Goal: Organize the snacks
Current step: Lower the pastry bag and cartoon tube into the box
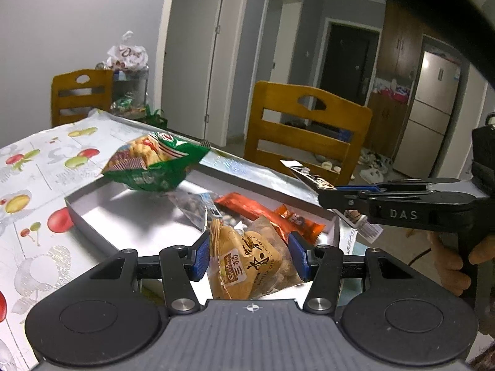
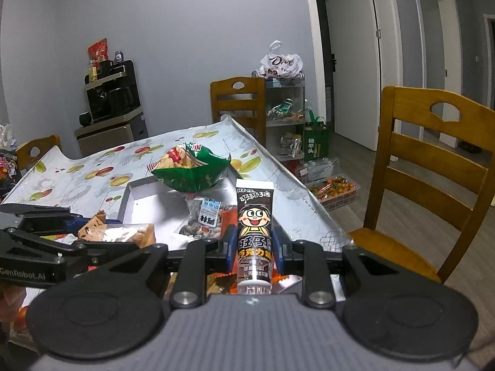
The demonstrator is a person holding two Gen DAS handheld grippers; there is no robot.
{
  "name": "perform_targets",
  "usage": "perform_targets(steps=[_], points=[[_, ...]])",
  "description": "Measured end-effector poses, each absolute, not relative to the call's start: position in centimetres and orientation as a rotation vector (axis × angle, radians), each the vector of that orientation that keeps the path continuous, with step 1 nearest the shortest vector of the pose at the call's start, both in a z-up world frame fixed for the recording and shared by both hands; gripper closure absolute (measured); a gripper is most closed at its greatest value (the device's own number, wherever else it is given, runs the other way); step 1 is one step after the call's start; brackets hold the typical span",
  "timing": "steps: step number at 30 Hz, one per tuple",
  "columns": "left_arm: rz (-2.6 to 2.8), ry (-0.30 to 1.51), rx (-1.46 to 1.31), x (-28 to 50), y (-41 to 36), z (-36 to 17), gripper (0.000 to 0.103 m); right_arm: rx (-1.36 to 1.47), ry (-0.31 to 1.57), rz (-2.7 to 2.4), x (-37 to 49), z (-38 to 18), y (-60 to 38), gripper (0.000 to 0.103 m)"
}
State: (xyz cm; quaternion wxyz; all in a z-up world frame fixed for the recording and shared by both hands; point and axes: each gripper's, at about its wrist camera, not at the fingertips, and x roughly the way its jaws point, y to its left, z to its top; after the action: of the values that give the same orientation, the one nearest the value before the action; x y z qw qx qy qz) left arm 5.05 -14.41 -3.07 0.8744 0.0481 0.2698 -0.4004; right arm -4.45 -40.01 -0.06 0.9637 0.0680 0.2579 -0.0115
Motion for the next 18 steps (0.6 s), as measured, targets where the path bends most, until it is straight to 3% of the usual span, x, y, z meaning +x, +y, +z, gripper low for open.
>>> perform_targets(steps=[18], points=[[-0.845,0.602,0.114,4.7,-15.3,-4.2,0.050,0.152,0.555,-0.022,-2.8,-1.6,-39.5,0.080]])
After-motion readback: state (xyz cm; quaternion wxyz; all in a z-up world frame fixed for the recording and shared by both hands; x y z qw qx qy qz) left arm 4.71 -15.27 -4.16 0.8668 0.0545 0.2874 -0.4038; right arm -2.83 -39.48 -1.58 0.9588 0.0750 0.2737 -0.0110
